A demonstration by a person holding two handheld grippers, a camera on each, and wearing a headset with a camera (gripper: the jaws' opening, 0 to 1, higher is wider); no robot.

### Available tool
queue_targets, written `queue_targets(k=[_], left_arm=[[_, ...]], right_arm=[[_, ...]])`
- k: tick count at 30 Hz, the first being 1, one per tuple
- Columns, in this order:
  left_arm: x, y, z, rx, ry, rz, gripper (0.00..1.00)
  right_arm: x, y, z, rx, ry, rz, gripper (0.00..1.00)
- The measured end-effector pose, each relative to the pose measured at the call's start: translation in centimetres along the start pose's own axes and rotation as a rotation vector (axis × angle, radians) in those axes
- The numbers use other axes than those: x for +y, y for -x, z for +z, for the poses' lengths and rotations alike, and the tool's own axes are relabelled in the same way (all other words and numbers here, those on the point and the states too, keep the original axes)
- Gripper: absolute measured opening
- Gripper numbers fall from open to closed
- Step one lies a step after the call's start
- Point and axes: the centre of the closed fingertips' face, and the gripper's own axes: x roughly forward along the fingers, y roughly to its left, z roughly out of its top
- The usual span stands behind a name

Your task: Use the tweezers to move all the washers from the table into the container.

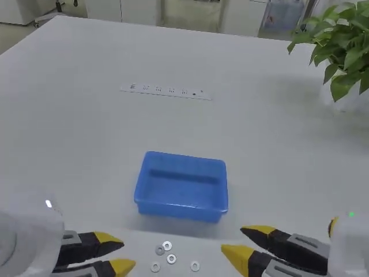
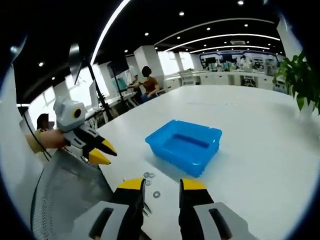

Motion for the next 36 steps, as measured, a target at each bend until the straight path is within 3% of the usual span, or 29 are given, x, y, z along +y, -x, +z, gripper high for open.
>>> queue_targets(k=[3,6,9,12,15,21,26,27,31,34,36], left_arm=[[0.0,-0.4,0.1,0.008,0.009,-0.021,0.10],[-0.6,-1.0,-0.3,0.055,-0.039,-0.077,0.05],[-0.6,-1.6,-0.6,0.094,-0.062,-0.093,0.09],[-0.7,-2.2,-1.1,0.131,-0.093,-0.111,0.10],[-0.7,-2.7,-1.7,0.187,-0.165,-0.125,0.09],[-0.6,-3.5,-3.0,0.278,-0.253,-0.139,0.09],[0.4,-3.8,-4.4,0.398,-0.418,-0.106,0.07],[0.4,-3.9,-4.5,0.408,-0.436,-0.111,0.07],[-0.6,-4.7,-4.1,0.388,-0.429,-0.149,0.06],[-0.7,-4.9,-4.5,0.417,-0.491,-0.154,0.04],[-0.6,-4.9,-4.5,0.419,-0.488,-0.151,0.02]], right_arm=[[0.8,-1.0,-1.4,0.075,0.037,0.041,0.17],[1.7,-1.7,-2.2,0.120,0.058,0.090,0.17],[2.8,-2.4,-3.3,0.177,0.114,0.140,0.16],[3.4,-3.1,-3.8,0.197,0.139,0.169,0.17],[3.7,-3.6,-4.2,0.214,0.120,0.201,0.17],[3.6,-4.3,-5.3,0.287,0.206,0.213,0.16],[3.9,-5.0,-6.4,0.344,0.295,0.230,0.16],[4.0,-5.0,-6.6,0.353,0.308,0.237,0.15],[4.4,-5.3,-7.1,0.381,0.359,0.252,0.13],[4.5,-5.4,-7.4,0.396,0.389,0.256,0.12],[4.5,-5.6,-7.4,0.396,0.403,0.259,0.11]])
